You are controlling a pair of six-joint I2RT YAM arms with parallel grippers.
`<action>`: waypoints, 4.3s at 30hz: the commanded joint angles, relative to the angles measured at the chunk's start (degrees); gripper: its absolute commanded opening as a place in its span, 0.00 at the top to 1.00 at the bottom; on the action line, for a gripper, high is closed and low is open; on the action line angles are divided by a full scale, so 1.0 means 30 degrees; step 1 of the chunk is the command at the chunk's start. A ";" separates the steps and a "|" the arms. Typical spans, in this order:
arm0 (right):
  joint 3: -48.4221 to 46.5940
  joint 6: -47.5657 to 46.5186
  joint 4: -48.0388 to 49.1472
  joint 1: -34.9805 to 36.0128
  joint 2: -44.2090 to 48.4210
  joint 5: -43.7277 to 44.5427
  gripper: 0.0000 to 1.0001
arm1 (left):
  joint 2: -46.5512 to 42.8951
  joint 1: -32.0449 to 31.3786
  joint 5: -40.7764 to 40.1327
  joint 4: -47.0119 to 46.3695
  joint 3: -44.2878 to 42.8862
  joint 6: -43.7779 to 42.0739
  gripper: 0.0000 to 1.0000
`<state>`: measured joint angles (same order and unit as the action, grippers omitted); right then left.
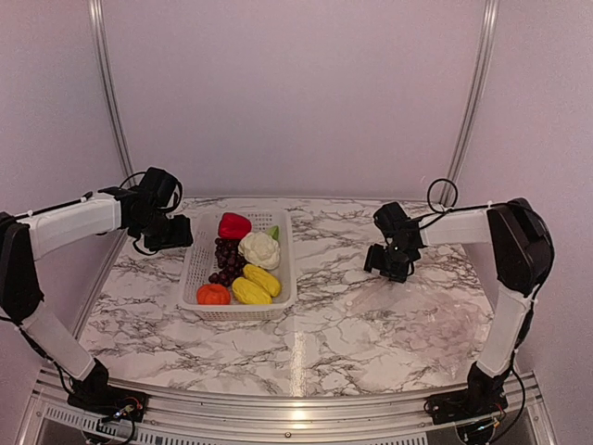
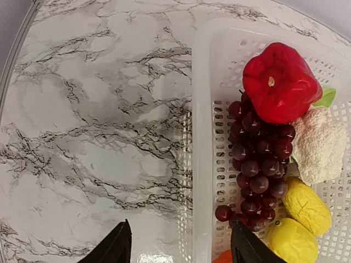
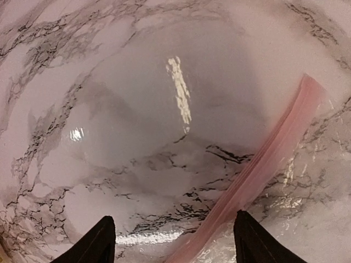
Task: Place the food in the zip-top bag and seal the zipper
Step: Adjust the zipper food storage bag at the center of the board, then pick up the zipper food storage bag from the center of the board, then open the zipper food storage bag at the center of the board.
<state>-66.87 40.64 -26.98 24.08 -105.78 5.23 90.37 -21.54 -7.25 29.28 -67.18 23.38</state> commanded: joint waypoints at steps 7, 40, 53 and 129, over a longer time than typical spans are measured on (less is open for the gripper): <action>-0.1494 0.0185 -0.0150 0.0321 -0.1270 -0.0102 0.43 | -0.1802 0.0050 -0.0024 0.1738 -0.1999 0.0519 0.36; -0.4886 -0.2932 -0.4050 0.6266 -0.1905 -0.0336 0.50 | -0.1868 -0.0292 0.1931 0.1620 -0.1432 0.4709 0.41; -0.5296 0.1230 -0.5600 0.6880 -0.3250 0.0372 0.66 | -0.3223 -0.1525 0.1767 0.1809 -0.0182 0.4685 0.41; -0.6654 -0.4338 -0.2762 0.6982 0.4093 0.0056 0.64 | 0.7110 -0.9758 0.3452 -0.6866 -1.0148 0.7614 1.00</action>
<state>-88.07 26.28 -39.88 44.62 -93.86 8.05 113.43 -50.57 2.90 10.13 -97.62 46.00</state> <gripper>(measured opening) 0.380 0.010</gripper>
